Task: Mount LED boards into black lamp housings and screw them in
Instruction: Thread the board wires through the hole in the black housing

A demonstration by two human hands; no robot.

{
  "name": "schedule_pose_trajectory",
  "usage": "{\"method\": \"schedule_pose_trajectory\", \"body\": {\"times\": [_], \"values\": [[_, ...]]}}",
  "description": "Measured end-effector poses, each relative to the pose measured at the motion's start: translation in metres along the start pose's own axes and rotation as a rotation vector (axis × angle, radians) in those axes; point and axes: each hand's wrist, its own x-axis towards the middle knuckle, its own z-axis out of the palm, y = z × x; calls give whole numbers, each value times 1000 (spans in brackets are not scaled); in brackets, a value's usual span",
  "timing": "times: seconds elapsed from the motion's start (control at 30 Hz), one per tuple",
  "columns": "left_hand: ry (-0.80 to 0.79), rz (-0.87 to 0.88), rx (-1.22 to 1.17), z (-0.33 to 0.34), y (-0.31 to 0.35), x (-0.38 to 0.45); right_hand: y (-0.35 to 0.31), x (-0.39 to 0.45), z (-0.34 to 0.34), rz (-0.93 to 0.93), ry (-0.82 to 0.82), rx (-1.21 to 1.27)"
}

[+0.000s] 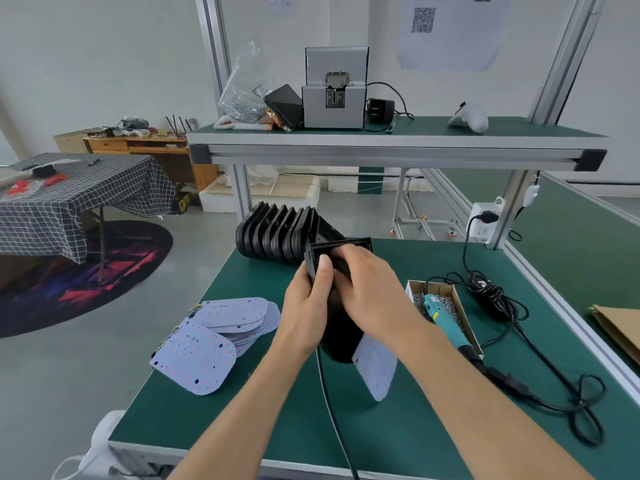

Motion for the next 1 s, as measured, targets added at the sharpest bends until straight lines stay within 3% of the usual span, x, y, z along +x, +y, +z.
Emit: {"method": "schedule_pose_trajectory", "body": {"times": [0.13,0.27,0.37,0.63,0.8,1.0], "values": [[-11,-4,-20,1,2,-2,-1,-4,-1,19,124,46],[-16,-5,6,4,2,-6,2,-5,2,151,212,145],[-23,4,8,4,2,-7,2,-6,-1,100,255,165],[-52,99,85,6,5,-6,4,-6,-8,-56,217,24],[-78,117,196,3,1,-8,6,-7,-12,-136,106,-131],[-91,143,250,3,-5,-6,8,-8,-7,-125,98,-191]]}}
